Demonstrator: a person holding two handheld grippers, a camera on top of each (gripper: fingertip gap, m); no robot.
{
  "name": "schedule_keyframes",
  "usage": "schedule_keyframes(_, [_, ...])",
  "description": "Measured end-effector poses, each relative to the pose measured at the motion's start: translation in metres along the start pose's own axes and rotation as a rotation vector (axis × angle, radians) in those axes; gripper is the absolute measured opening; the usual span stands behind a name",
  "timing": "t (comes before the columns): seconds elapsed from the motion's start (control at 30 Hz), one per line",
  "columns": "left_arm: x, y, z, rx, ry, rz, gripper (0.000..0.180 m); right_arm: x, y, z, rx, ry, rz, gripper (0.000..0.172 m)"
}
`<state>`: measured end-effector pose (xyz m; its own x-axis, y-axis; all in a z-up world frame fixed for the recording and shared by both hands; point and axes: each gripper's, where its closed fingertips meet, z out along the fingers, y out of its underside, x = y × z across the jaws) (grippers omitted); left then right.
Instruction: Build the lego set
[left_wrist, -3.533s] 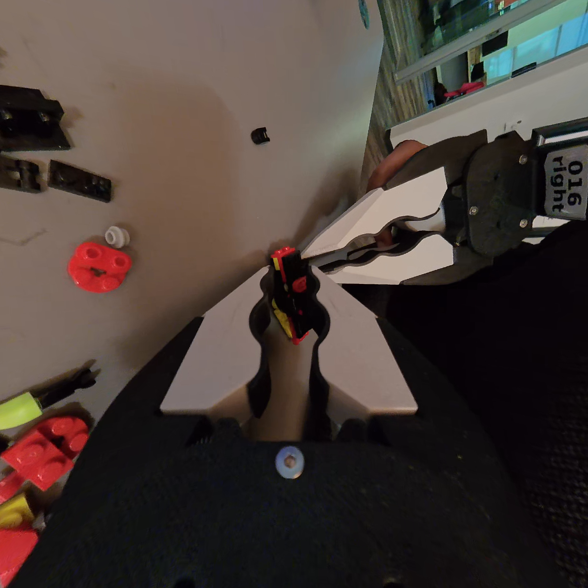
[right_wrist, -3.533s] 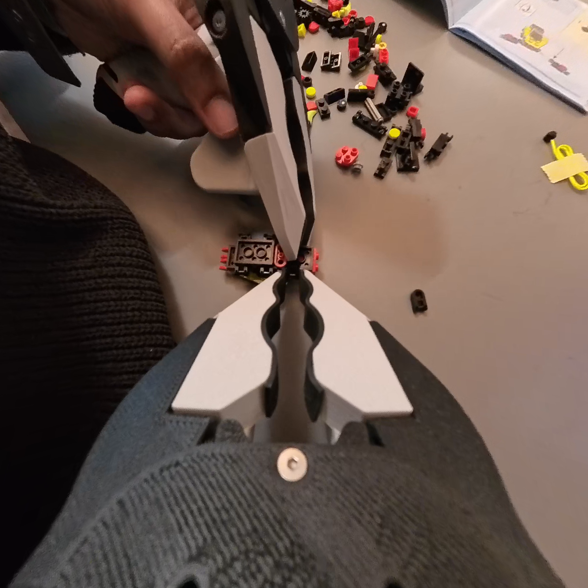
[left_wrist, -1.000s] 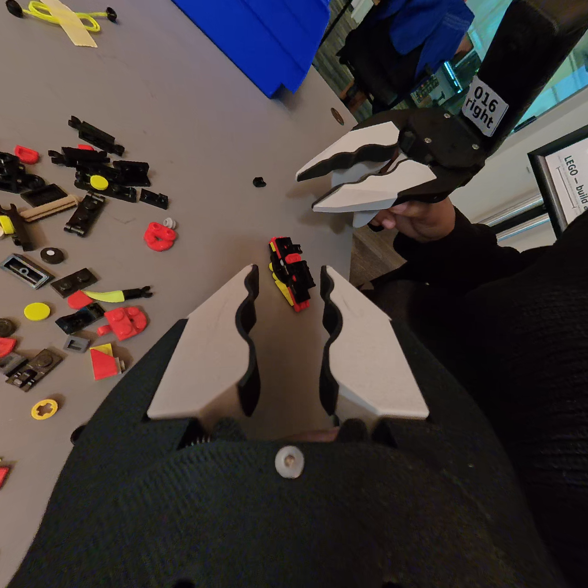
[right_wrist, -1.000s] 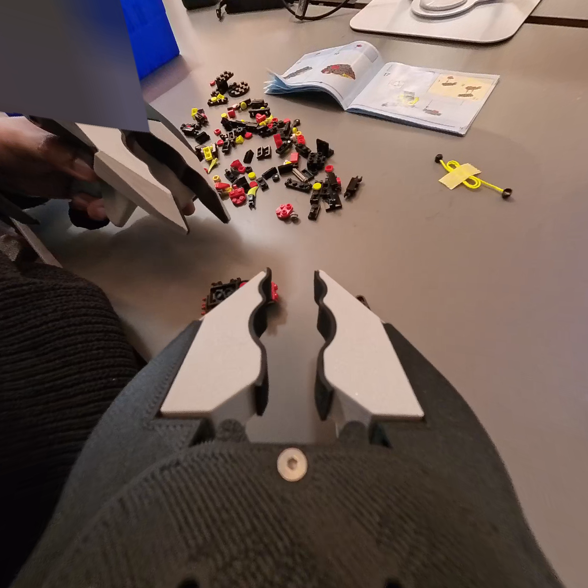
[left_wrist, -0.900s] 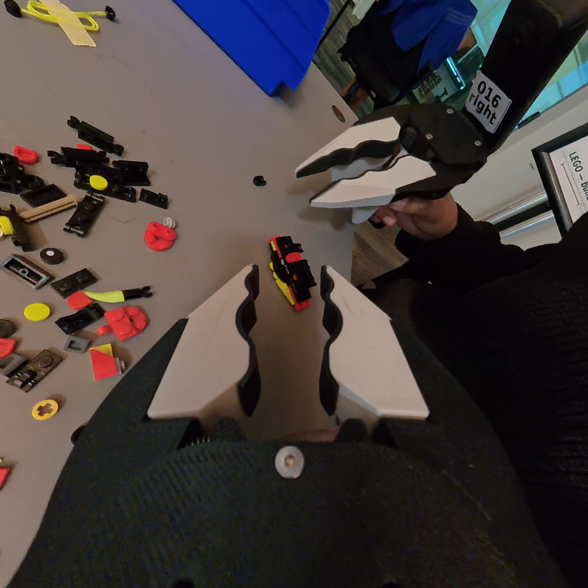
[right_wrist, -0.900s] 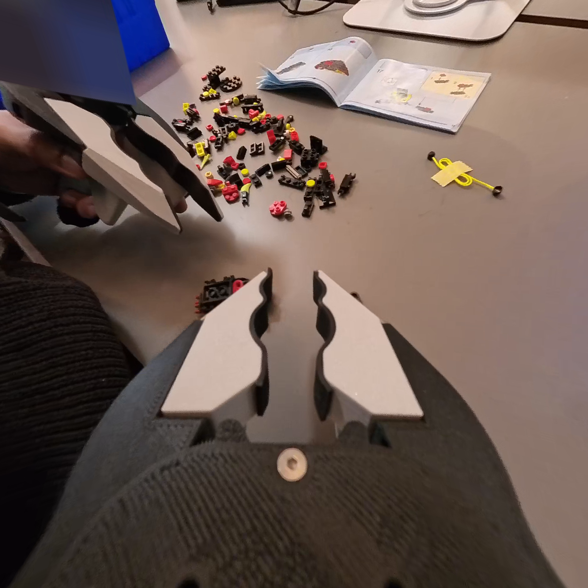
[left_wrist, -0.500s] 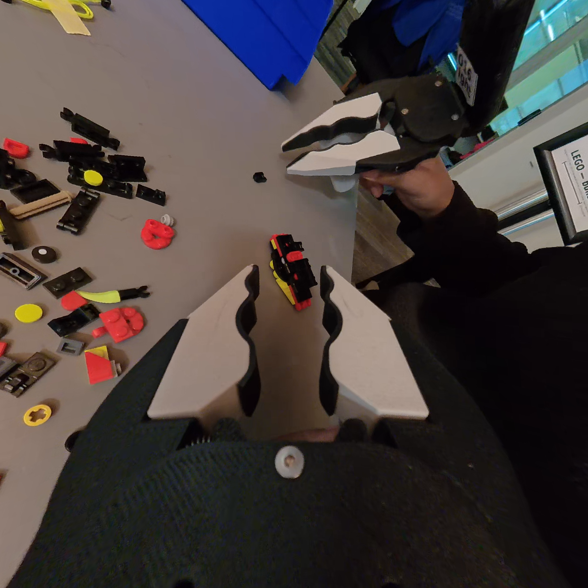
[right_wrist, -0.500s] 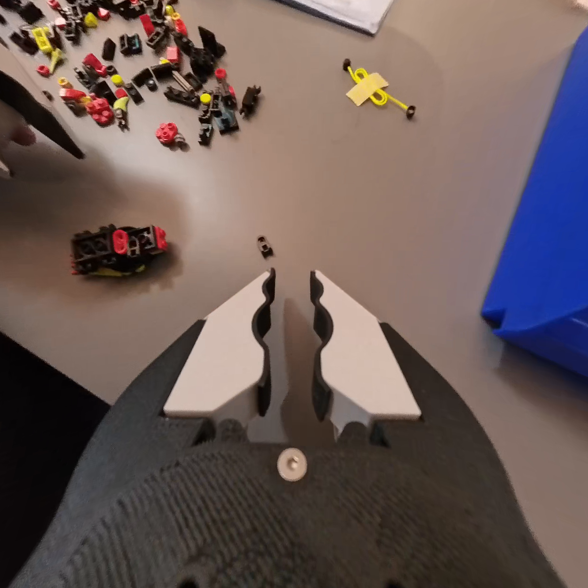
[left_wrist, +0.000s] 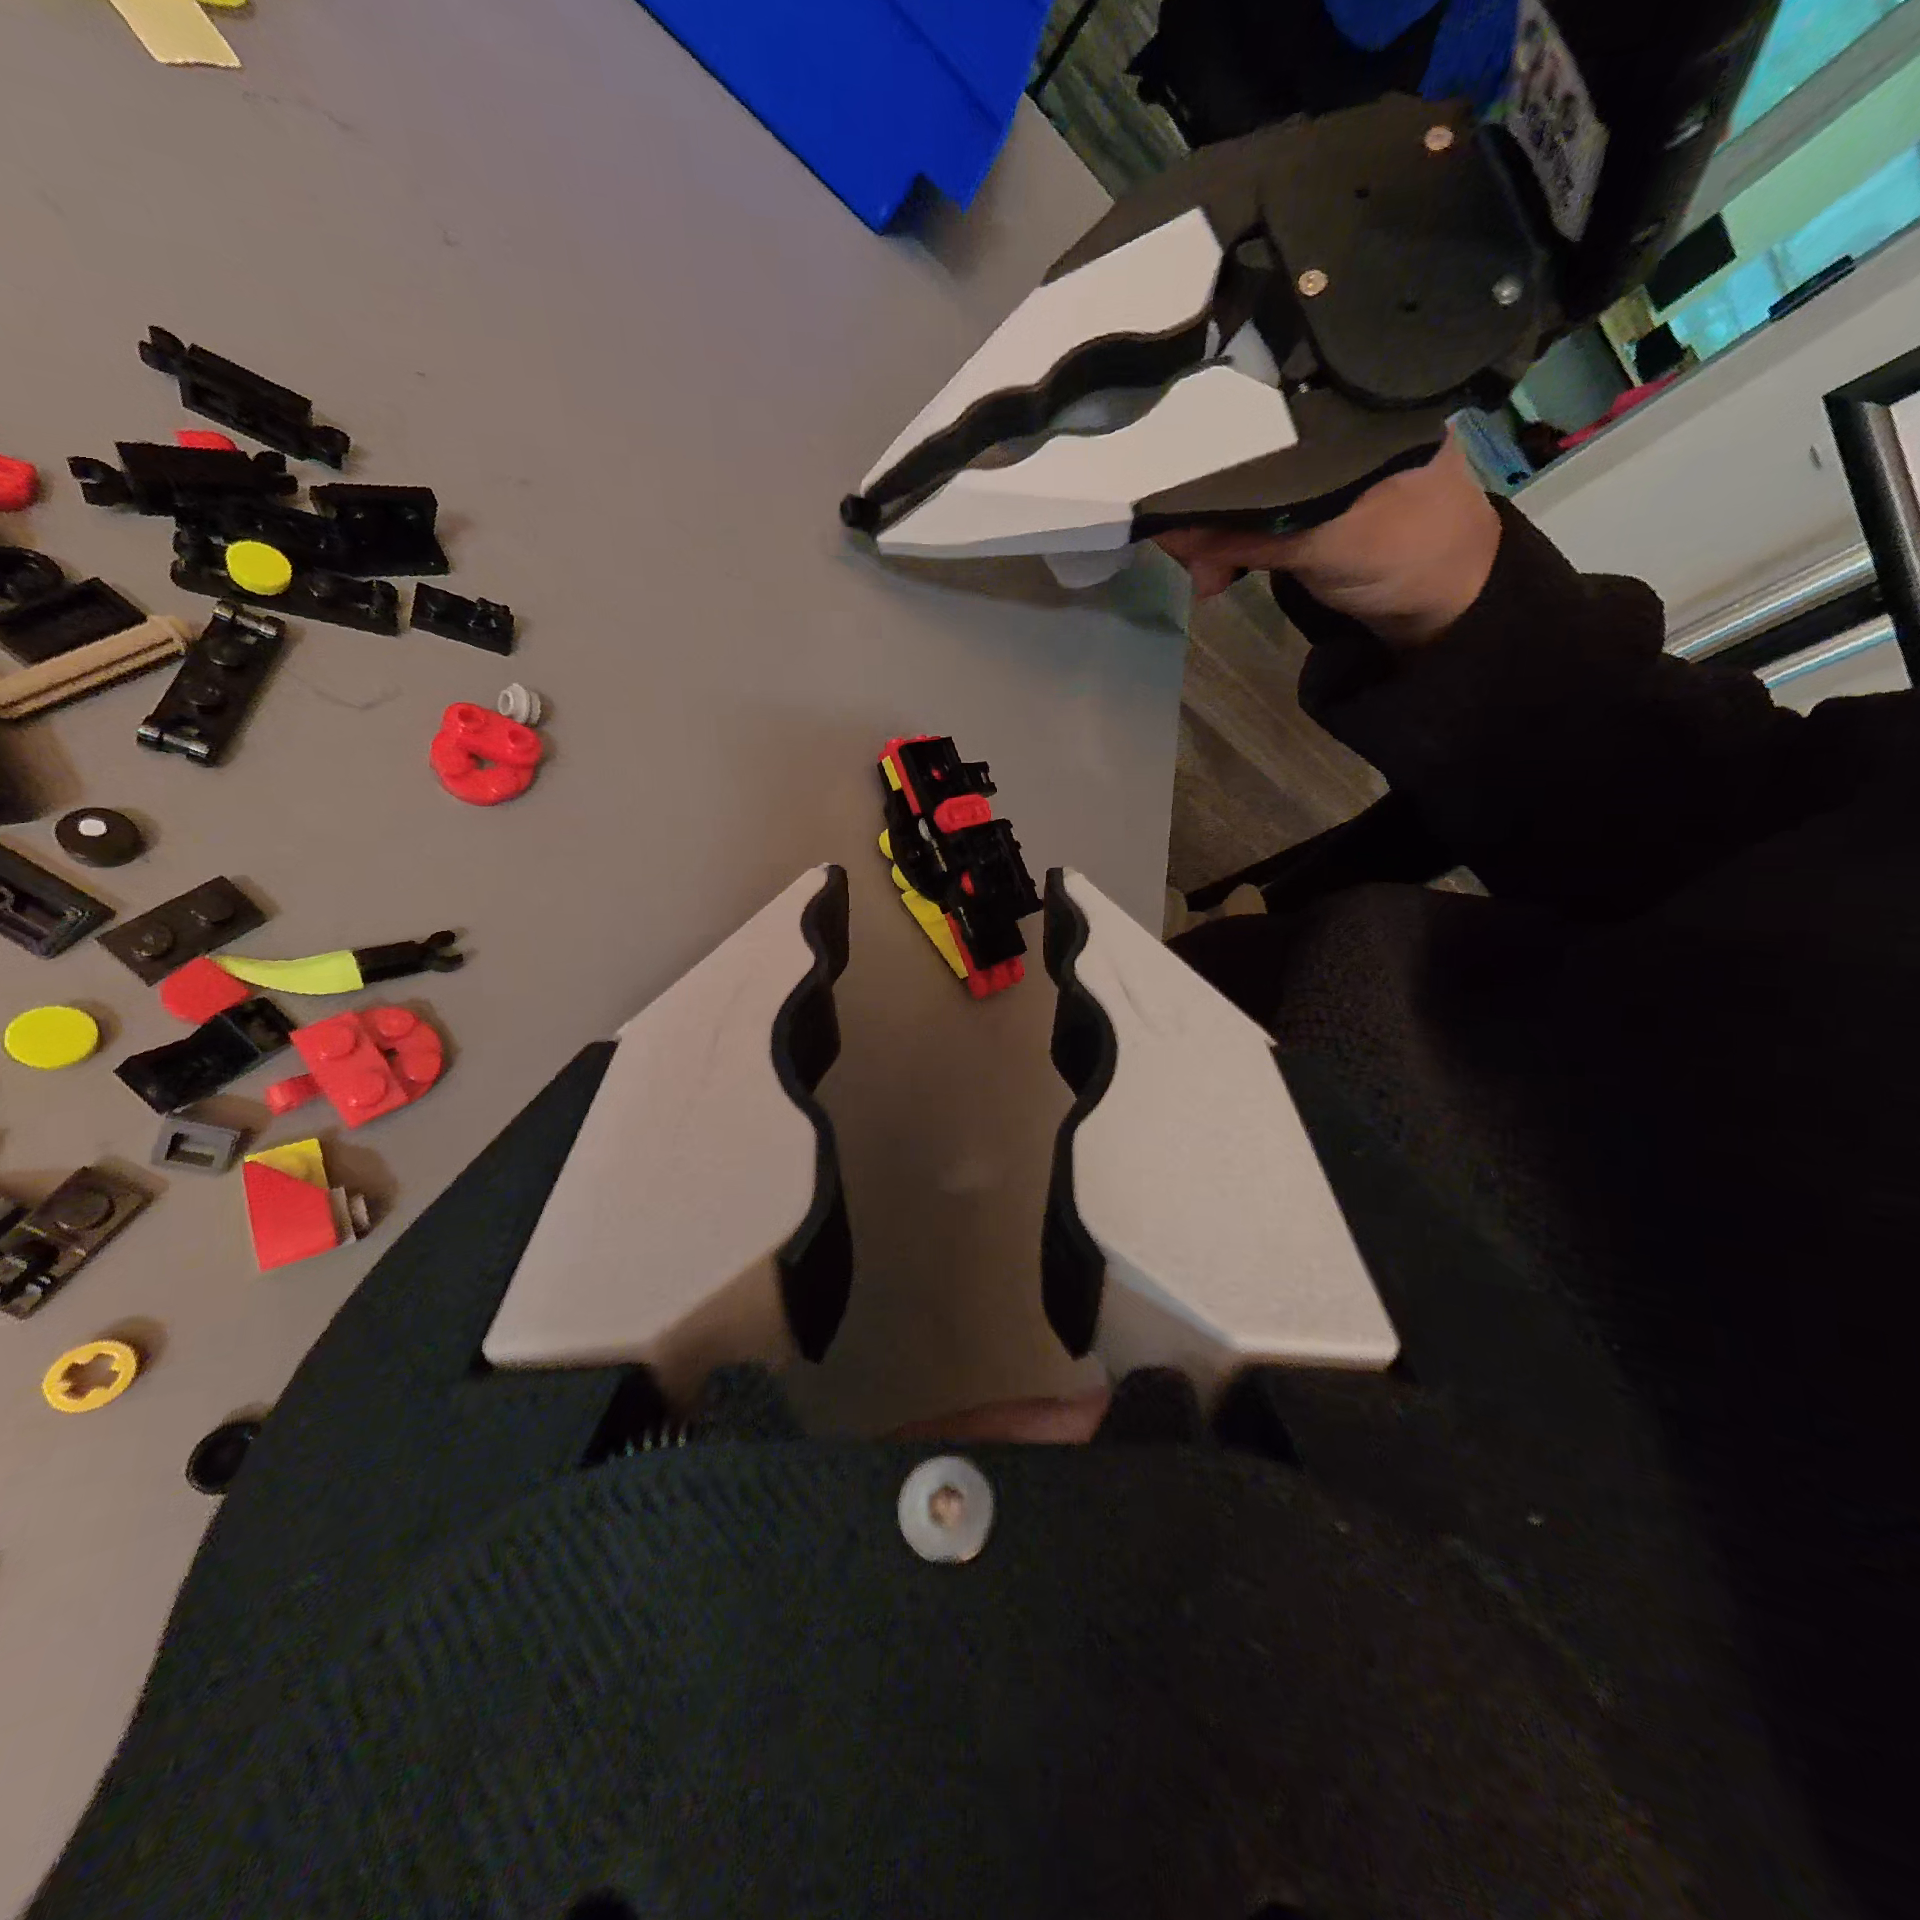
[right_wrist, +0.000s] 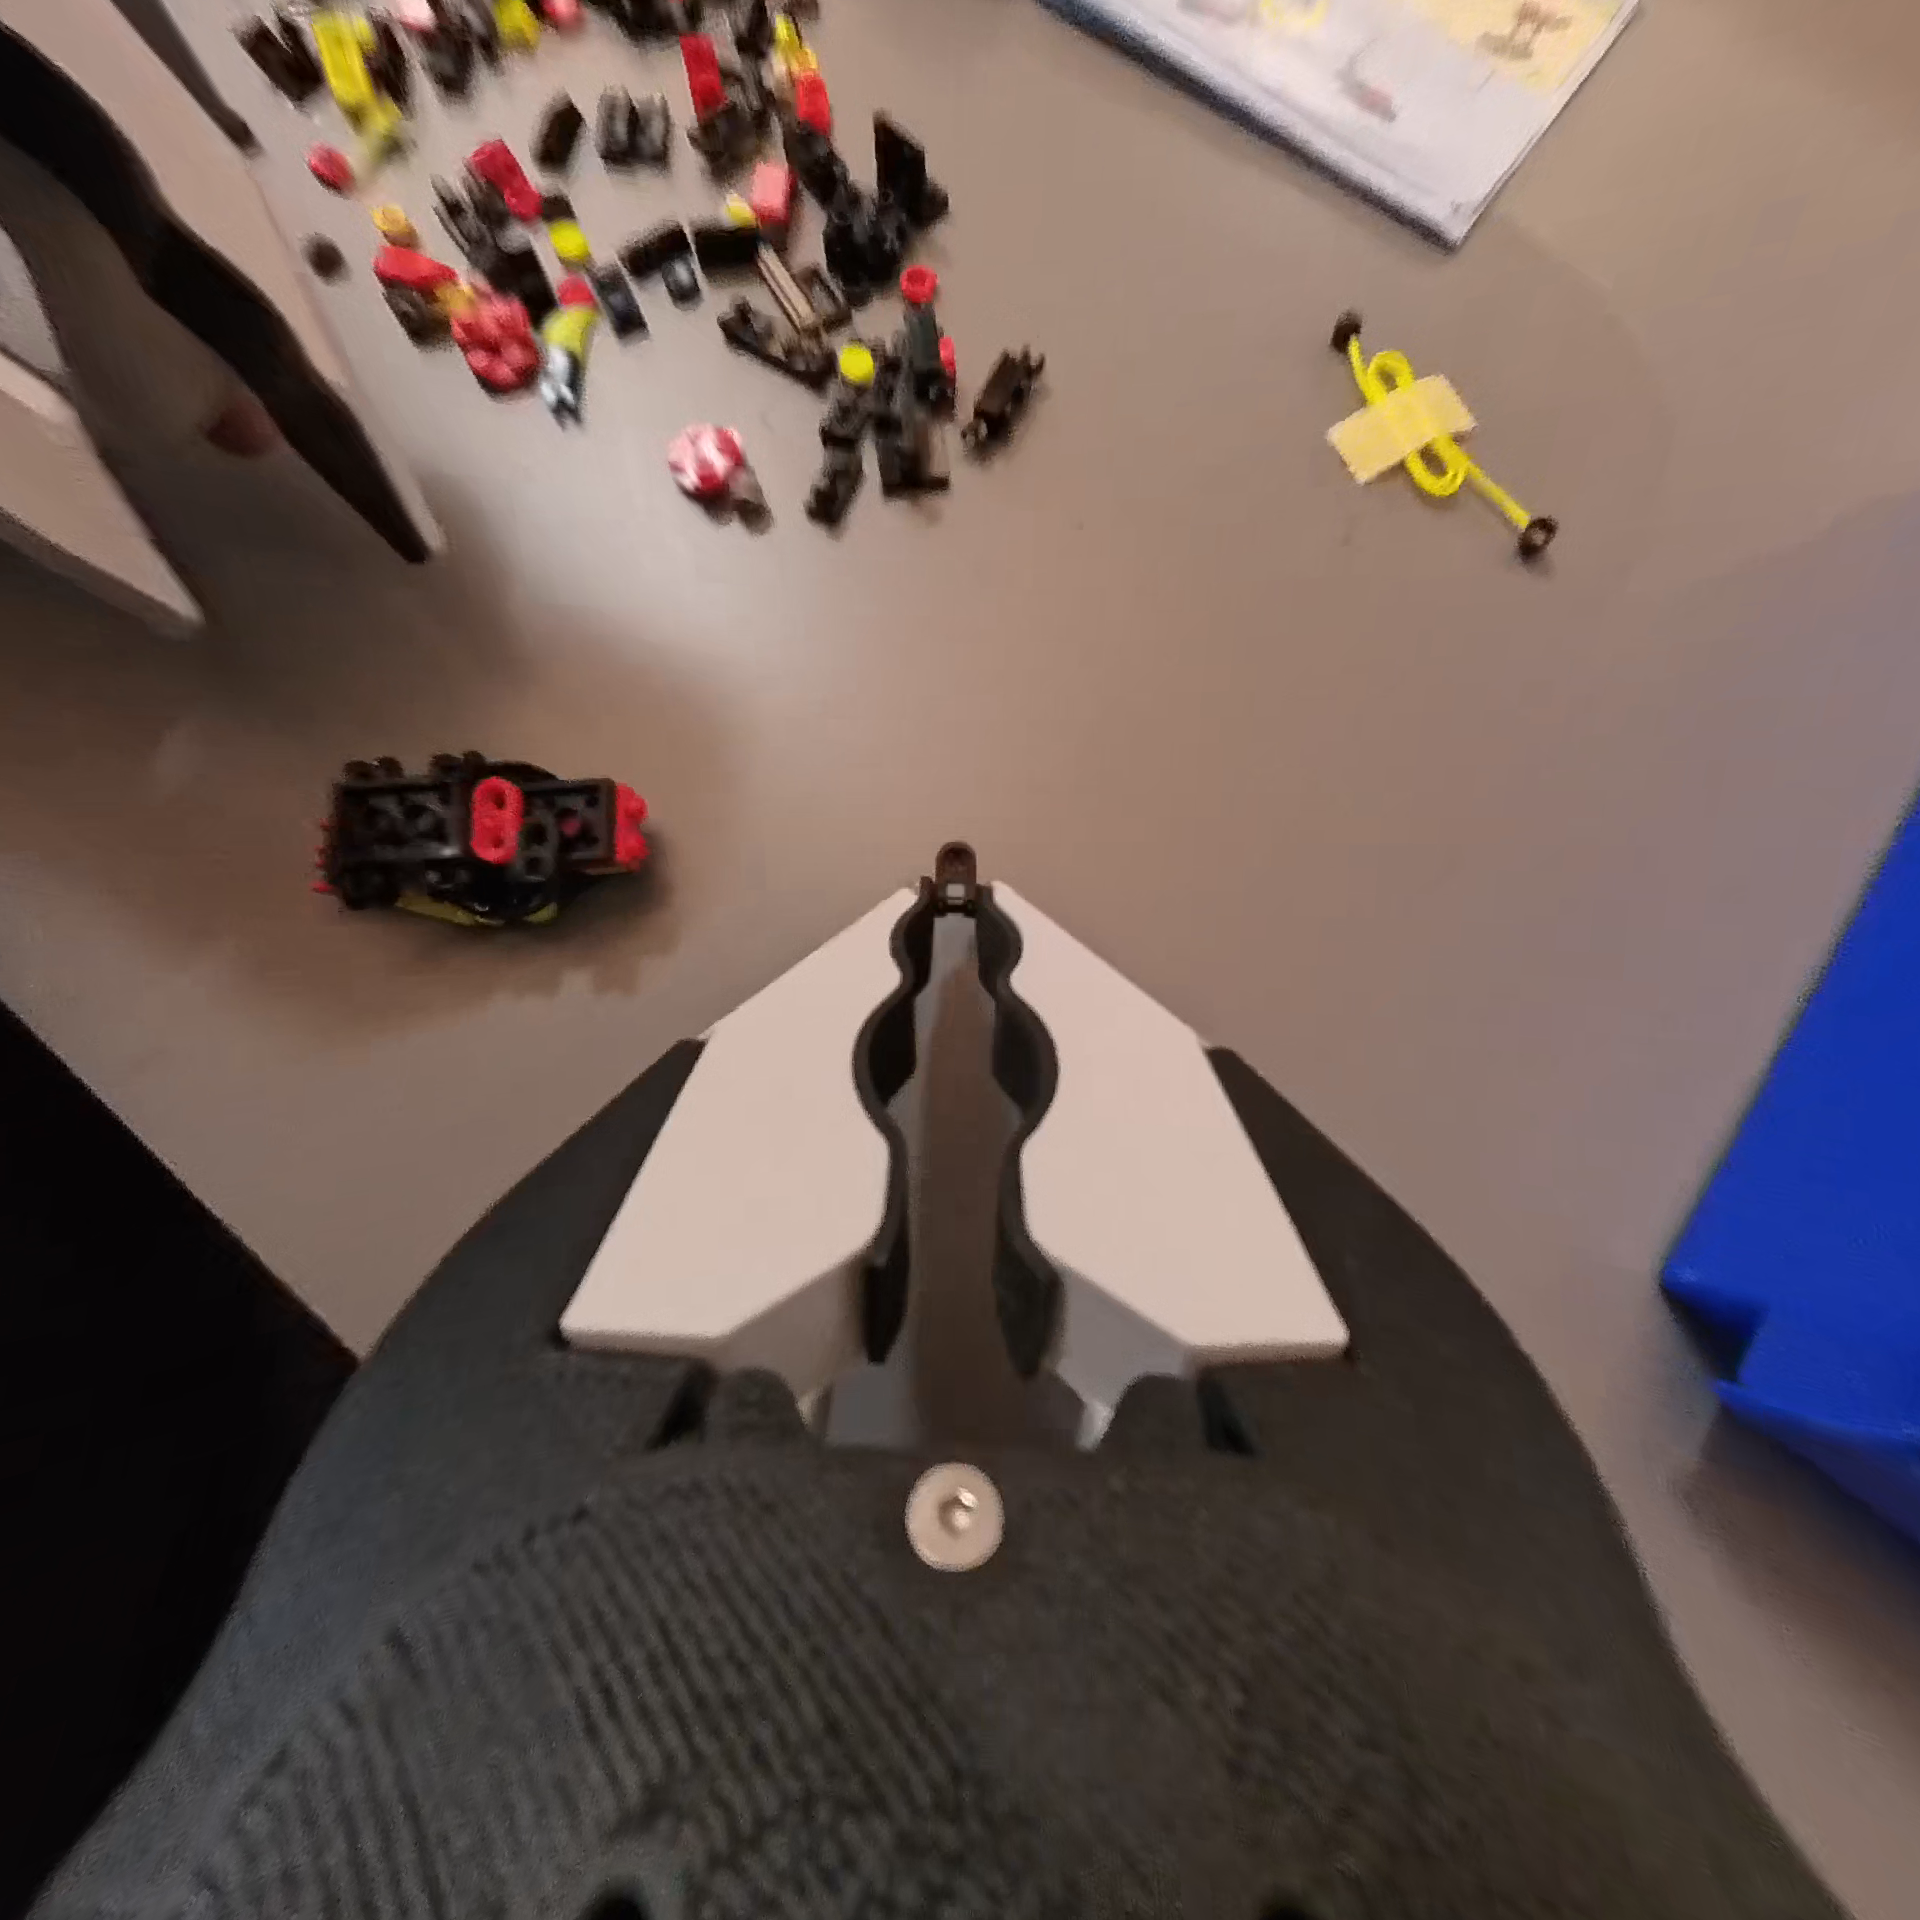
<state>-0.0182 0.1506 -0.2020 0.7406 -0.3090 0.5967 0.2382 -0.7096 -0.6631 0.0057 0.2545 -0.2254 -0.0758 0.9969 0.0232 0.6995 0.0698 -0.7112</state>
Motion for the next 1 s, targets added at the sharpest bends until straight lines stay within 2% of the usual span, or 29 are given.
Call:
schedule_keyframes(0.13, [0.005, -0.01, 0.0, 0.053, 0.024, -0.003, 0.032, -0.024, -0.037, -0.014, 0.2, -0.092, 0.04, 0.006])
schedule_keyframes(0.23, [0.017, -0.021, -0.002, 0.128, 0.118, -0.082, 0.0, -0.044, -0.055, -0.019, 0.28, -0.127, 0.007, 0.006])
schedule_keyframes(0.37, [0.017, -0.029, -0.003, 0.189, 0.223, -0.291, 0.0, -0.068, -0.063, -0.017, 0.298, -0.107, -0.139, 0.006])
schedule_keyframes(0.47, [0.015, -0.034, -0.006, 0.228, 0.268, -0.364, 0.0, -0.08, -0.064, -0.012, 0.286, -0.093, -0.197, 0.006])
schedule_keyframes(0.83, [0.004, -0.027, -0.005, 0.197, 0.194, -0.357, 0.002, -0.086, -0.064, -0.004, 0.262, -0.097, -0.166, 0.006])
schedule_keyframes(0.9, [0.004, -0.025, -0.004, 0.185, 0.193, -0.369, 0.011, -0.088, -0.066, -0.004, 0.269, -0.103, -0.163, 0.006])
schedule_keyframes(1.0, [0.003, -0.026, -0.007, 0.207, 0.208, -0.392, 0.008, -0.089, -0.067, -0.002, 0.272, -0.104, -0.17, 0.006])
